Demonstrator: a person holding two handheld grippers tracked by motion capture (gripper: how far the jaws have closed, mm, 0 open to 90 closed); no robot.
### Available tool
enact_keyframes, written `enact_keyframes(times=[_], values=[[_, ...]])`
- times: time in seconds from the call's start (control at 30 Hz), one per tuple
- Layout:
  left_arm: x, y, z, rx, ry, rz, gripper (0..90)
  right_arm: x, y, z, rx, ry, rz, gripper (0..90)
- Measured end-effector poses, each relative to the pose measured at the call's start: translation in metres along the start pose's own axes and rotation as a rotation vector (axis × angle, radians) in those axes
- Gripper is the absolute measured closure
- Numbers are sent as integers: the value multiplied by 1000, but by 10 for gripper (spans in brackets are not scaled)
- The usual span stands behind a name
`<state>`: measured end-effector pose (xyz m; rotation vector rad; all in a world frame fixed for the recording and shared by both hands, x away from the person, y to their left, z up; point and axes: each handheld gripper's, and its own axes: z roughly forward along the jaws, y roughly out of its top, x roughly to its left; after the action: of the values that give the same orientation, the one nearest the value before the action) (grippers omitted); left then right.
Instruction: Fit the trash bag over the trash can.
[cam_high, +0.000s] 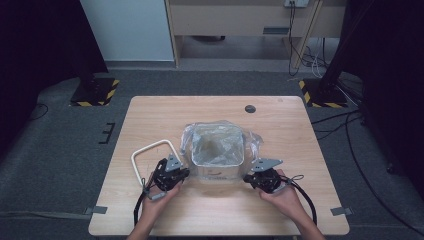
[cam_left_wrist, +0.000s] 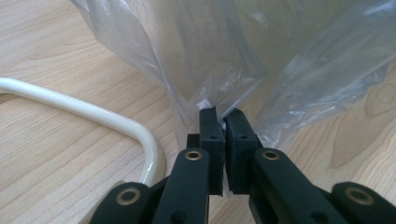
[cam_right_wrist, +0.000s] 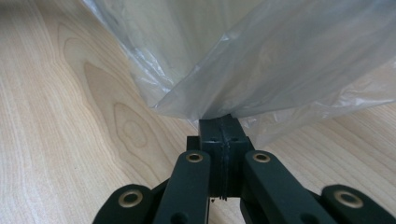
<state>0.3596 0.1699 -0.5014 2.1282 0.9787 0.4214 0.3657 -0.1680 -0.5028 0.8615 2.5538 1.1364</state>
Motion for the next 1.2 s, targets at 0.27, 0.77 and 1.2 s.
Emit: enact_keyframes(times=[0.27,0.77,1.2], values=[[-1,-2,-16,-69,26,15,686,0,0,-18,-44,-44,2,684],[0,2,-56,-198,22,23,487,-11,3,-63,-170,-133,37,472],[12,40,-77,-305,55,21,330,-27,48,-82,-306,-182,48,331]])
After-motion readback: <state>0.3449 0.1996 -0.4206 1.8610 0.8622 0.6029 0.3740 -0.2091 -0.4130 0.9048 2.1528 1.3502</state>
